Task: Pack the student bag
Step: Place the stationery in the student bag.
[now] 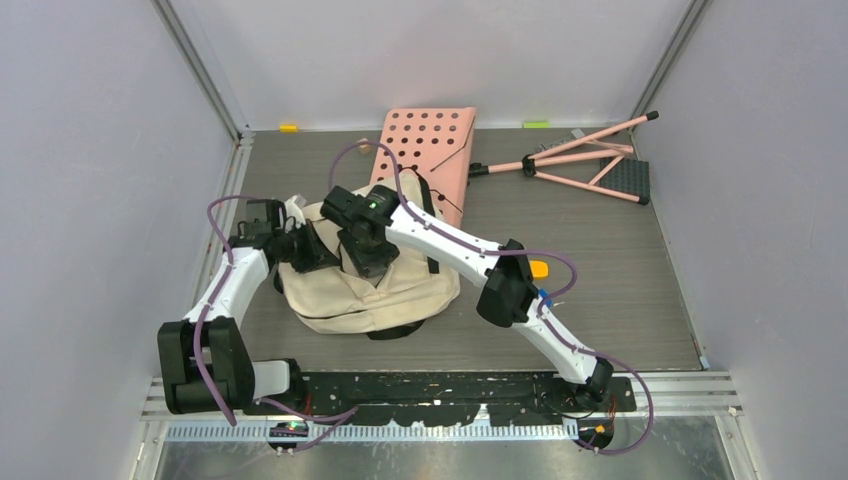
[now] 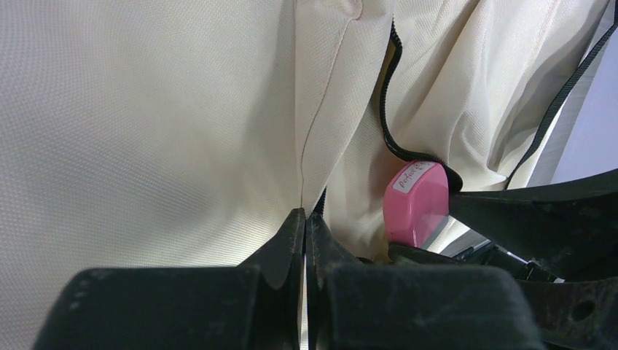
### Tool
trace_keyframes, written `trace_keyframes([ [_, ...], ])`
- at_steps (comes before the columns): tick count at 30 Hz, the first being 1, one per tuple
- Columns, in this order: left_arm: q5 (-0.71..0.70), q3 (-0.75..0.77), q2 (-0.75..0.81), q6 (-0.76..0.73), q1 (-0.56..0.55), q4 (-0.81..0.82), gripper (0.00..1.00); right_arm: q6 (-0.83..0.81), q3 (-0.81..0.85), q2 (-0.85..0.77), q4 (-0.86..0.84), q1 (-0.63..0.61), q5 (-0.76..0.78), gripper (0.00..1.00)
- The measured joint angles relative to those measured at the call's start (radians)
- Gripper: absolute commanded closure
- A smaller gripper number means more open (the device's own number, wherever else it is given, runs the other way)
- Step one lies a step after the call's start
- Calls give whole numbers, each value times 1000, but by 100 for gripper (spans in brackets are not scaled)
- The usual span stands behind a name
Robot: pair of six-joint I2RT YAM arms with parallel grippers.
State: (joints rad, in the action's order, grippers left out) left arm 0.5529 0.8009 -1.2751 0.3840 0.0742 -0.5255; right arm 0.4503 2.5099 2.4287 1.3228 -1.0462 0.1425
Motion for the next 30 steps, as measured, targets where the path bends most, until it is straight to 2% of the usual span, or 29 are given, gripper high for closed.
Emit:
trace_keyframes([
  [10,0,0,1,0,0,0,100,-54,-11,6,-14,-11,-80,66],
  [13,0,0,1,0,0,0,100,-56,13,28,-14,-11,-69,62],
  [18,0,0,2,0,0,0,100,-56,14,35,-21,-11,-10,38],
  [22,0,0,2,0,0,0,100,-57,14,35,-50,-13,25,27],
  [30,-2,0,2,0,0,-1,100,-76,-13,28,-126,-12,13,25],
])
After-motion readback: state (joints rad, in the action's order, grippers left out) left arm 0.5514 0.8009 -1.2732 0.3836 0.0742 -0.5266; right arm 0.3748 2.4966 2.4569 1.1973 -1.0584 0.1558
